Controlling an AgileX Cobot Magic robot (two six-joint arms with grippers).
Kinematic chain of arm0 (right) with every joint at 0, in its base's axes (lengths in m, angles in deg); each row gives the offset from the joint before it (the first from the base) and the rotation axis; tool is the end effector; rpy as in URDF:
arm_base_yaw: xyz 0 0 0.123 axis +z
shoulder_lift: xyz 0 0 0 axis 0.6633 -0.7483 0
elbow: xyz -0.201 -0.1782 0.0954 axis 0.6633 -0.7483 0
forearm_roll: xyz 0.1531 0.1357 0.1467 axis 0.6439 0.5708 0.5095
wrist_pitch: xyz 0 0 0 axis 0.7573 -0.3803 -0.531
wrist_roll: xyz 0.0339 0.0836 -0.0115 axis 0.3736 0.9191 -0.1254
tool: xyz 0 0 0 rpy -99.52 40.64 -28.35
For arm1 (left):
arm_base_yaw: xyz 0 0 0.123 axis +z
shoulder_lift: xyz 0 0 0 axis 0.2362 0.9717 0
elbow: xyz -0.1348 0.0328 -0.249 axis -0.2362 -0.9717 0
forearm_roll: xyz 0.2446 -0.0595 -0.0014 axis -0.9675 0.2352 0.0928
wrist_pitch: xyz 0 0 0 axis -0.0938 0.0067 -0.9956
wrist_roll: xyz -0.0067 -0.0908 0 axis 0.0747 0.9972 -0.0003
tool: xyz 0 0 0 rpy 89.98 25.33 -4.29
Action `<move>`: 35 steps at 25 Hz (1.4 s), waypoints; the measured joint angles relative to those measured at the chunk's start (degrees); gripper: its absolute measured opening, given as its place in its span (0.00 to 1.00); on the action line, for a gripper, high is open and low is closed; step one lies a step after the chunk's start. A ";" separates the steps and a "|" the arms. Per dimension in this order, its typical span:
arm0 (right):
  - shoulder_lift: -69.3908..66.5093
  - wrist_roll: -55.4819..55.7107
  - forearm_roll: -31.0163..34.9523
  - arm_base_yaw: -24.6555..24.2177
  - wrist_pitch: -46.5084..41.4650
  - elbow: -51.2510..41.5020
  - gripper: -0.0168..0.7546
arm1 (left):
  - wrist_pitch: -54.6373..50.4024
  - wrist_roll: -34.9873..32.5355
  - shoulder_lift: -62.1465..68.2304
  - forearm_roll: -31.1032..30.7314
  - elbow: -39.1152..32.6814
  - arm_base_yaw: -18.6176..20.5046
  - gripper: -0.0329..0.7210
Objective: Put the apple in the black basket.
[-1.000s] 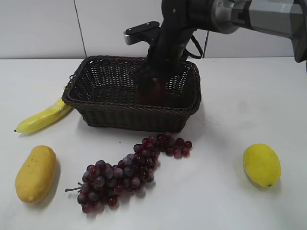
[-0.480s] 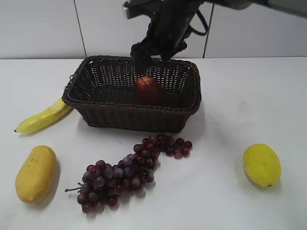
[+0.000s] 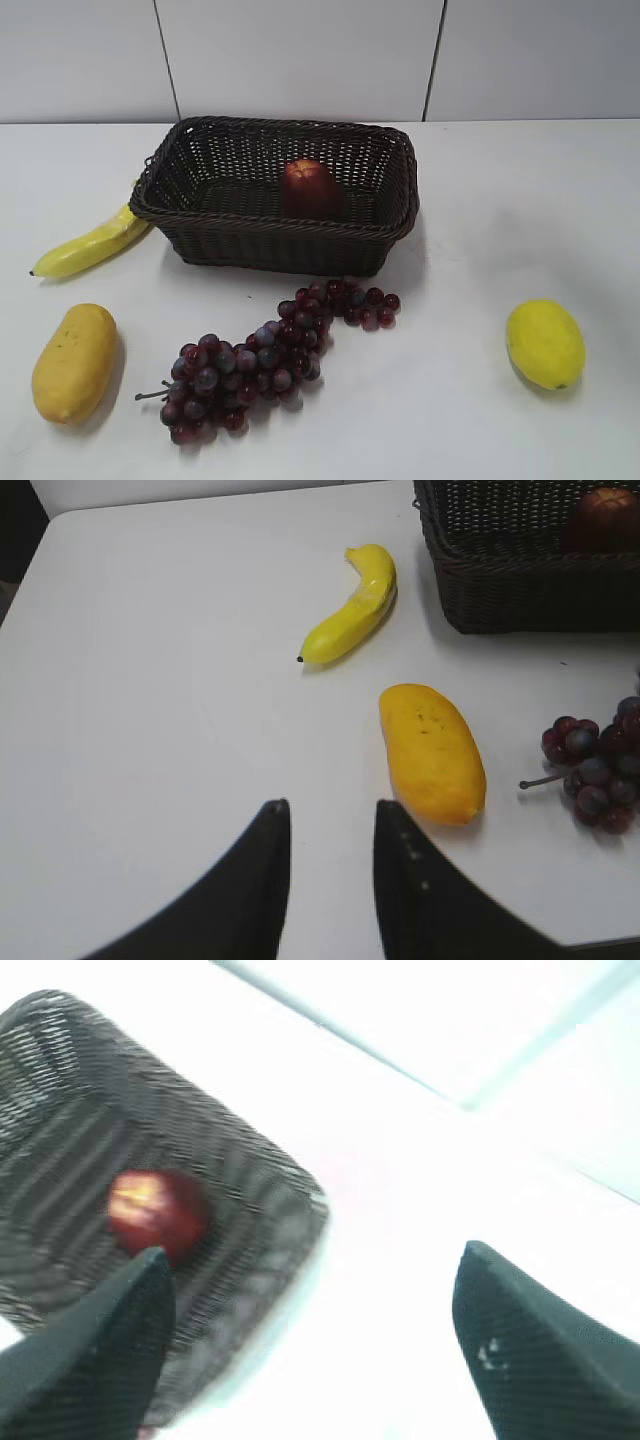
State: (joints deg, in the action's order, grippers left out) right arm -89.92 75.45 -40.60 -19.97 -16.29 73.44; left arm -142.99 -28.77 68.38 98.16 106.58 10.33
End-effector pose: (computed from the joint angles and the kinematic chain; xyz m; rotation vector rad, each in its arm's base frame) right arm 0.3677 0.1417 0.4072 -0.5768 2.3315 0.0723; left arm -0.0060 -0.0124 0.2708 0.2287 2.0643 -0.1318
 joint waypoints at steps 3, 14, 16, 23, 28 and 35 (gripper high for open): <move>8.46 1.32 -1.22 -6.78 0.00 -8.42 0.87 | 0.00 0.00 0.00 0.00 0.00 0.00 0.33; 43.02 7.69 -0.94 -15.29 8.29 -47.88 0.83 | 0.00 0.00 0.00 0.00 0.00 0.00 0.33; 50.00 8.39 -0.94 -15.29 8.97 -53.72 0.82 | 0.00 0.00 0.00 0.00 0.00 0.00 0.33; 73.73 9.44 -0.94 -15.29 9.98 -67.02 0.80 | 0.00 0.00 0.00 0.00 0.00 0.00 0.33; 89.64 9.49 -1.01 -15.29 9.16 -72.89 0.79 | 0.00 0.00 0.00 0.00 0.00 0.00 0.33; 101.58 8.98 -1.47 -15.29 3.83 -81.32 0.79 | 0.00 0.00 0.00 0.00 0.00 0.00 0.33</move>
State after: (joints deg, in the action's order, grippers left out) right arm 11.66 84.43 -42.07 -35.26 -12.46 -7.89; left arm -142.99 -28.77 68.38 98.16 106.58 10.33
